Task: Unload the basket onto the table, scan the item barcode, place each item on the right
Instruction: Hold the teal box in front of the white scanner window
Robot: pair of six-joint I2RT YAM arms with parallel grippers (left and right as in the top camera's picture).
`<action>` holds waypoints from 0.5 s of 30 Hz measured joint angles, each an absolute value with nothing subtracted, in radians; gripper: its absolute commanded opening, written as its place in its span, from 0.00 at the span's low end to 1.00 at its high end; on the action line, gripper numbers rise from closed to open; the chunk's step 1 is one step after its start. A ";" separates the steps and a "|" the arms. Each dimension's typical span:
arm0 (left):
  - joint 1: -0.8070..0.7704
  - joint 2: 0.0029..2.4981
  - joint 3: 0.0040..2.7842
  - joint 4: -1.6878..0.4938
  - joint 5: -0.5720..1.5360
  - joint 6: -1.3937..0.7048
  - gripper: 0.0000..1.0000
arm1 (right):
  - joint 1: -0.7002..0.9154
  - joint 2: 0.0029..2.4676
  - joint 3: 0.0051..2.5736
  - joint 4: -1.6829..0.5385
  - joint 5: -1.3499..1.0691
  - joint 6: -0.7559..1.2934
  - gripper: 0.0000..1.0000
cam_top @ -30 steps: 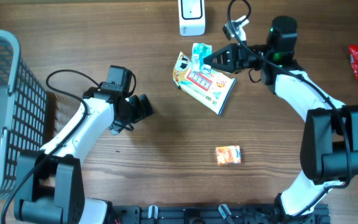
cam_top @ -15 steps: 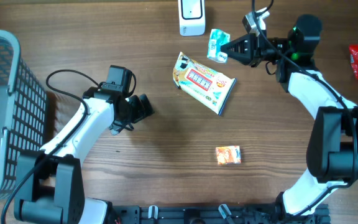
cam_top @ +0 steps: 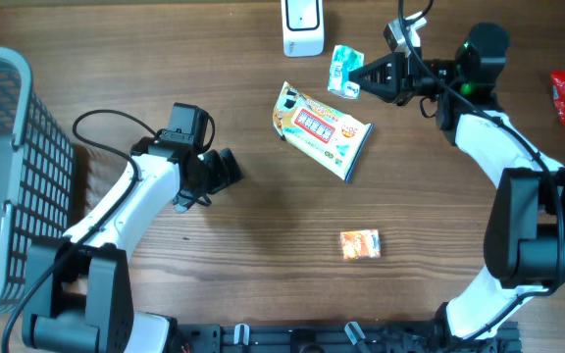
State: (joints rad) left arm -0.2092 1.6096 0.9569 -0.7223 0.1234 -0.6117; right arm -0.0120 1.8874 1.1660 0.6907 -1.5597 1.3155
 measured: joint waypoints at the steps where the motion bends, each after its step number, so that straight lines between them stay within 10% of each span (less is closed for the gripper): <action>1: -0.209 1.610 0.957 -0.722 0.123 -0.612 1.00 | -0.012 1.887 1.166 0.690 -1.560 1.316 0.04; 10: -0.209 1.610 0.957 -0.722 0.123 -0.612 1.00 | 0.039 1.887 1.168 0.620 -1.349 1.212 0.05; 15: -0.209 1.610 0.957 -0.723 0.124 -0.612 1.00 | 0.062 1.898 1.330 -0.260 -0.908 0.829 0.05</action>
